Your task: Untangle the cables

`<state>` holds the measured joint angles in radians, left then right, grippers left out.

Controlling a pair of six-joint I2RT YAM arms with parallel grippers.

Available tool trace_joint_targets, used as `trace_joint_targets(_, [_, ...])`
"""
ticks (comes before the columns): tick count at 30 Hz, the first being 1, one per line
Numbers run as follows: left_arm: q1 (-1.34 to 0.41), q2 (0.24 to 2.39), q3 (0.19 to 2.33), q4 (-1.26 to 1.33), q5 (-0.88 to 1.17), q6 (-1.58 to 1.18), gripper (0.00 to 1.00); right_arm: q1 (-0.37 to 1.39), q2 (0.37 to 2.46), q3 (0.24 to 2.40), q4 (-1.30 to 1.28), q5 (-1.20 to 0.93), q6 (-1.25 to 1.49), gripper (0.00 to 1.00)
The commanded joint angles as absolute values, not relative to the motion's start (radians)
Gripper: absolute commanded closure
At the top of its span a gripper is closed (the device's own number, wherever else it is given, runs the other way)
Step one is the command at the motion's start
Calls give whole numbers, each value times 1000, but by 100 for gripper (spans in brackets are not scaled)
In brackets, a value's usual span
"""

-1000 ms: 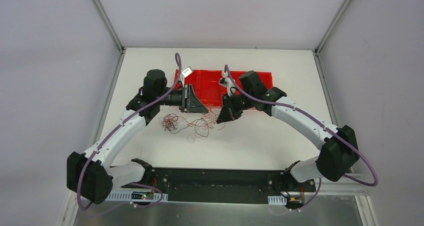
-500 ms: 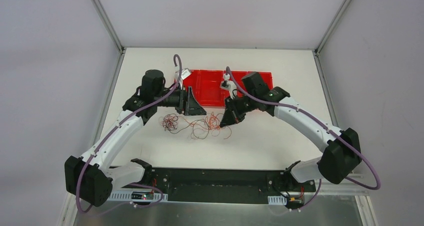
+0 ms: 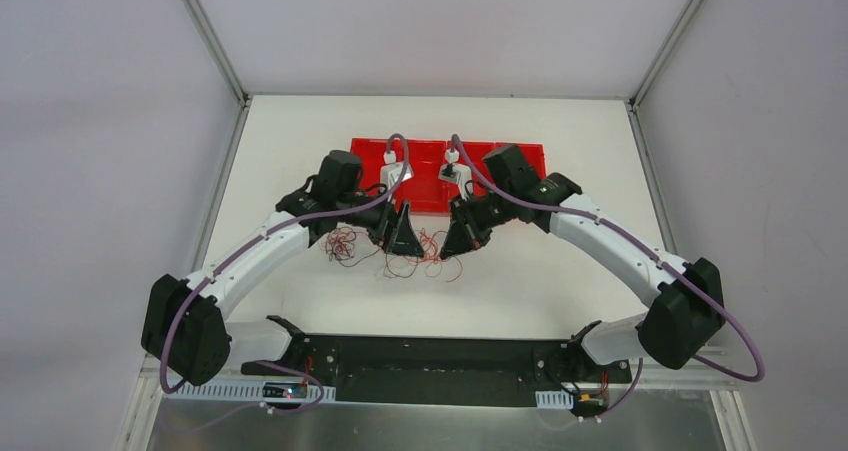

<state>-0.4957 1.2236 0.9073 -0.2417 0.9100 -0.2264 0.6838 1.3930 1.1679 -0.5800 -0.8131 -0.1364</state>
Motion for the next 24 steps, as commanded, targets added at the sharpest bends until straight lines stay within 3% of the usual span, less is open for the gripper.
trace_joint_targets(1, [-518,1255,907,-245,971,-72,23,689,1351,1226,-600,-868,-170,100])
trace_joint_targets(7, [-520,1242,880,-249,989,-44,39,673,1328,1222,-615,-893,-180,100])
trace_joint_targets(11, [-519,1207,848,-249,973,34,23,674,1325,1232,-638,-947,-187,100])
trace_joint_targets(20, [-520,1161,833,-219,984,189,16,683,1331,1226,-660,-968,-209,100])
trace_joint_targets(22, [-526,1155,836,-217,1004,226,2,685,1335,1230,-664,-975,-211,100])
trace_joint_targets(24, [-545,1141,829,-218,1015,275,1,687,1336,1230,-663,-984,-214,100])
